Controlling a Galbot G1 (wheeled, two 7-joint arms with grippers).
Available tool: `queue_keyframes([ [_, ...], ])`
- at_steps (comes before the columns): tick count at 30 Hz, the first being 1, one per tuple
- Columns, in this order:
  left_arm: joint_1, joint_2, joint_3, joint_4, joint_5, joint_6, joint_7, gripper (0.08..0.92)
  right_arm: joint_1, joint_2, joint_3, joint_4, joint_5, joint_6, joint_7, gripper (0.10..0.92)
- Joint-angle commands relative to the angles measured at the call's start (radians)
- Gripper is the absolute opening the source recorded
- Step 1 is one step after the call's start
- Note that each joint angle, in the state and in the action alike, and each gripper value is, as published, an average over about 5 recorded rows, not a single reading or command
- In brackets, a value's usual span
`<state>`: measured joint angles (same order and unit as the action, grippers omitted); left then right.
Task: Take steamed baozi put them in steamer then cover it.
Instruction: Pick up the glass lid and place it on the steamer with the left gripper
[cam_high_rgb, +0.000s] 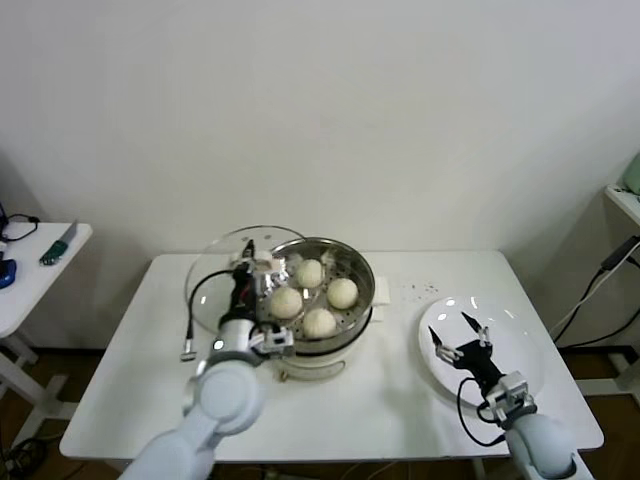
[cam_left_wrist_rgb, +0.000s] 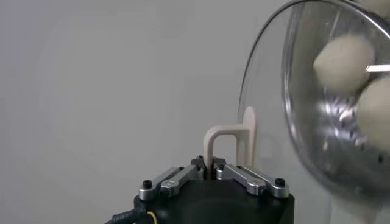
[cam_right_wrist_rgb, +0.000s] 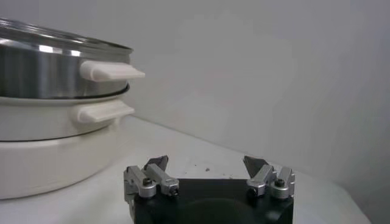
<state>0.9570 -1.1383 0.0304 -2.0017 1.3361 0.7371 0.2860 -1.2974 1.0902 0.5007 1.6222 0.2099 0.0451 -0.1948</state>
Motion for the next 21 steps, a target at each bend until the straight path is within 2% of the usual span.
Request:
queue_keyframes([
  [1, -0.104, -0.226, 0.169, 0.116, 0.156, 0.048, 0.081, 0.149, -0.024, 0.003, 0.060, 0.002, -0.002, 0.009, -0.009, 0.823],
  [8, -0.105, -0.321, 0.178, 0.194, 0.185, 0.048, 0.048, 0.149, -0.053, 0.014, 0.099, 0.001, -0.002, 0.028, -0.021, 0.823],
  [21, -0.137, -0.303, 0.150, 0.296, 0.143, 0.048, 0.006, 0.149, -0.068, 0.032, 0.118, -0.006, -0.005, 0.041, -0.029, 0.823],
])
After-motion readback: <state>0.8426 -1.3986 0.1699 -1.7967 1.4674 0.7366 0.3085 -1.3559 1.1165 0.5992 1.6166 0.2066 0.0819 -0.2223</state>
